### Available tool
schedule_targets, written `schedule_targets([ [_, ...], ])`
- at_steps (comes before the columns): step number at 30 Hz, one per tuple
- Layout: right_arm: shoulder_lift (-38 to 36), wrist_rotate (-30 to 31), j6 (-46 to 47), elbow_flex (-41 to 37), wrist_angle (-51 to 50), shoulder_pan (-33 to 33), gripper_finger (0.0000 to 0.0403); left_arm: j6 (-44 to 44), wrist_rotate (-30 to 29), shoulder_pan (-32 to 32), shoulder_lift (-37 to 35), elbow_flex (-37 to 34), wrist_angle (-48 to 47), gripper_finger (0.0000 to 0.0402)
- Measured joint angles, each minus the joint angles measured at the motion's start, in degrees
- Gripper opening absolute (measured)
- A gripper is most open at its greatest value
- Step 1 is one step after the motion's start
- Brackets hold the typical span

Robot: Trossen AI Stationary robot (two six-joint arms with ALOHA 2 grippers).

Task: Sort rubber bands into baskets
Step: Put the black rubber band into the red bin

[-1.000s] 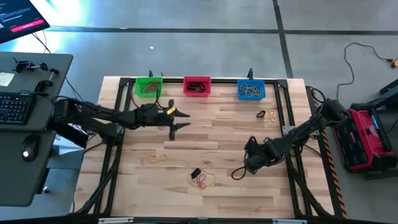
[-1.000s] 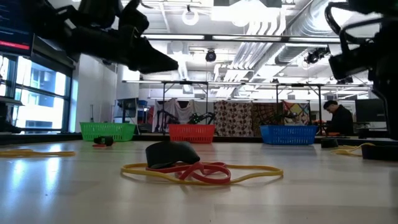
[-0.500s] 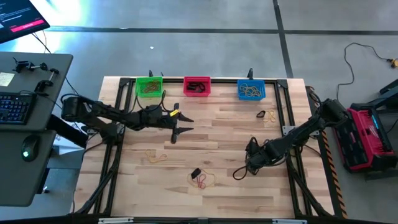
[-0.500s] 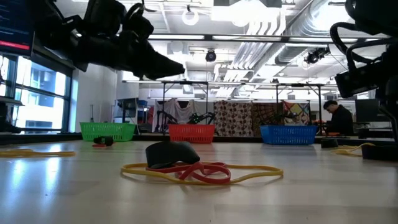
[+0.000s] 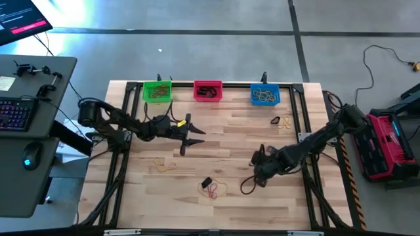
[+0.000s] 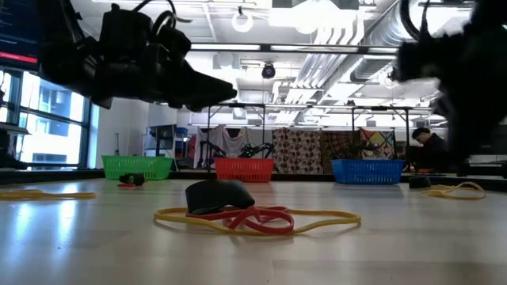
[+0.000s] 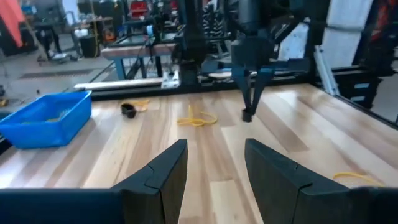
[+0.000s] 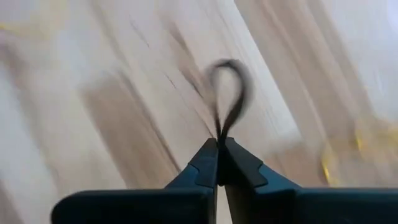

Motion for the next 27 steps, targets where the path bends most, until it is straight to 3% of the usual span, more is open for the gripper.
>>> schedule_targets([
  [12, 0.00, 17.75, -26.91, 0.11, 26.07, -9.56, 0.0001, 0.73, -0.31, -1.33, -0.01, 0.00, 4.94, 0.0152],
  [20, 0.00, 15.92, -37.53, -0.39, 38.52, -21.92, 0.0001, 0.72, -4.36, -1.28, -0.01, 0.00, 5.01, 0.0152],
  [27, 0.04, 6.70, -43.65, 1.72, 41.68, -34.45, 0.0000, 1.05, -7.05, -1.28, -0.54, 0.01, 4.96, 0.0152],
])
